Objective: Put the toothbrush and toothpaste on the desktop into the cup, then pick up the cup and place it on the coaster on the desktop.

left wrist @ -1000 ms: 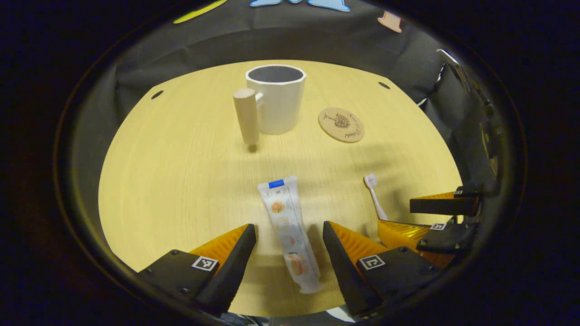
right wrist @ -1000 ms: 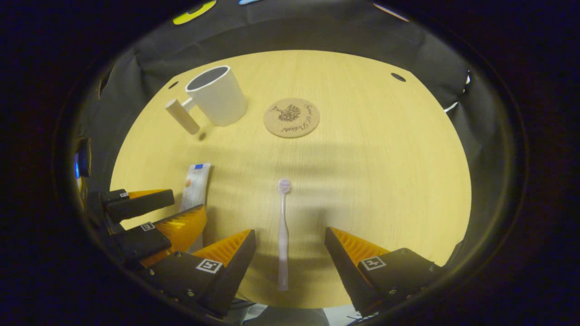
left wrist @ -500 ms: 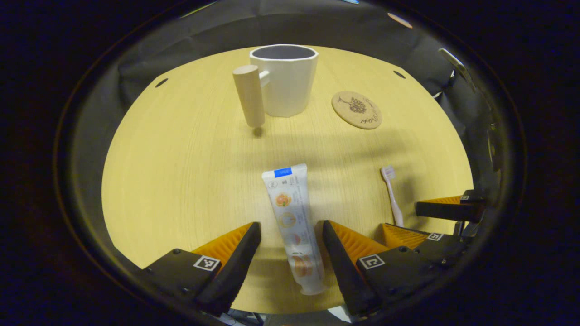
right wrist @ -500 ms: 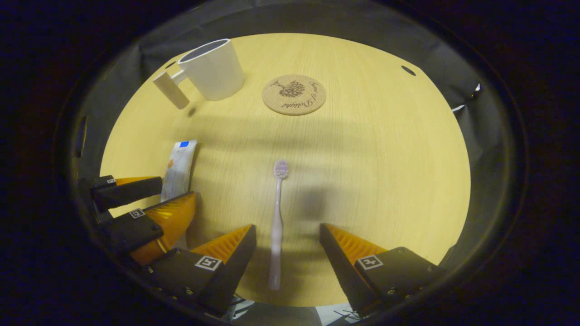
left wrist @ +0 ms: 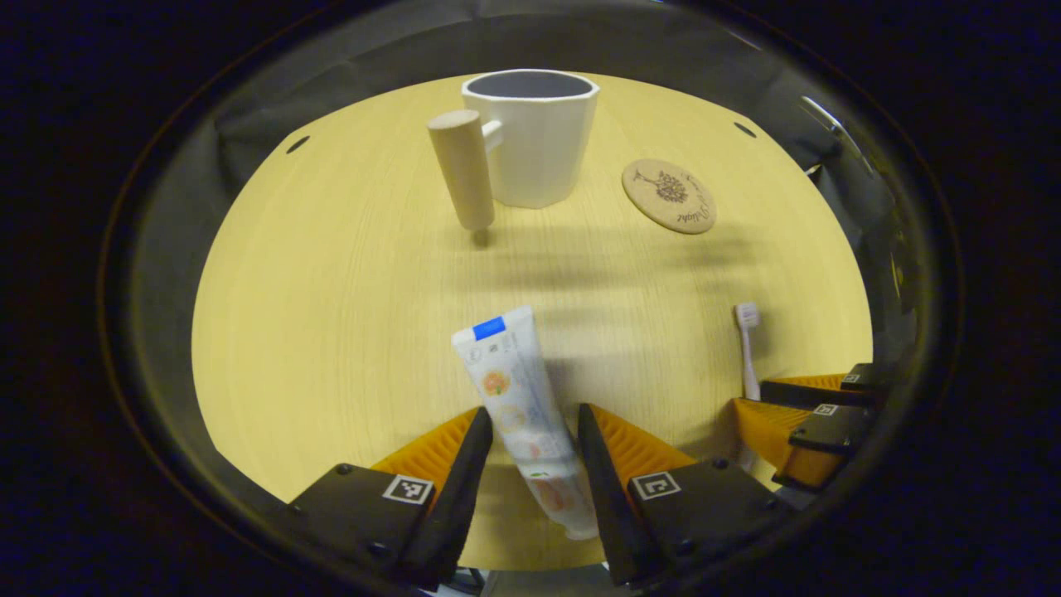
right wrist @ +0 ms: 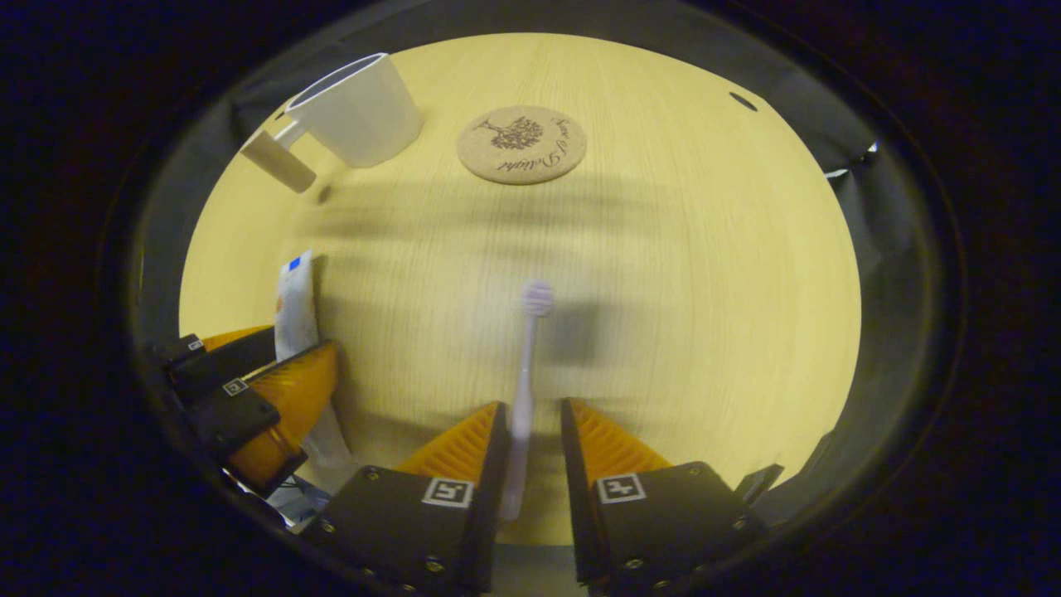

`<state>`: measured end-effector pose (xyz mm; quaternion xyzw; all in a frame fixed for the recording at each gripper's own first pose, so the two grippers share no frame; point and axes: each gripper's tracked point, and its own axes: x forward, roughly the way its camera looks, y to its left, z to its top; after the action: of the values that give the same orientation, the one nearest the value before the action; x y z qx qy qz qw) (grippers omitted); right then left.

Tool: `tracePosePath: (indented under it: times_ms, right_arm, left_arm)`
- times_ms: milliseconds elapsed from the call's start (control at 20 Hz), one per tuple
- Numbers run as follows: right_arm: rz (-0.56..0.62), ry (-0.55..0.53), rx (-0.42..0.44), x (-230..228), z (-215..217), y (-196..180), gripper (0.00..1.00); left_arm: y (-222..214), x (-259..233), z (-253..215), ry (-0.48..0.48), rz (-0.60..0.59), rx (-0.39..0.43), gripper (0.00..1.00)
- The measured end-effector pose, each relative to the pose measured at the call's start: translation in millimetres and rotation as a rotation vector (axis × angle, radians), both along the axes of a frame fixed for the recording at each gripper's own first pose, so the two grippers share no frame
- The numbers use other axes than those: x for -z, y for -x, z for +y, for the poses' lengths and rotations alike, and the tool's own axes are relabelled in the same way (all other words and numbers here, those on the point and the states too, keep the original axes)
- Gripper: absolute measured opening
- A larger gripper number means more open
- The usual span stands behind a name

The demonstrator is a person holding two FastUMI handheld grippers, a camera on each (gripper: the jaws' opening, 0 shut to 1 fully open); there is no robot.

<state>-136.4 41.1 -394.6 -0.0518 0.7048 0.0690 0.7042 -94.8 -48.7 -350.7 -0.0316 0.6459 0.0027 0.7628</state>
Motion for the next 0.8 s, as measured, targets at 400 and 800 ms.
tracePosePath:
  times_ms: [400,800]
  right_arm:
    - [0.043,-0.016,0.022,-1.0,-0.1,1.9,0.12]
    - [0.053,-0.061,0.08,-4.2,-3.7,3.4,0.02]
  left_arm:
    - [0.6,-1.0,1.0,0.005,0.041,0.007,0.36]
    - [5.1,-6.4,1.2,0.067,0.038,-0.021,0.21]
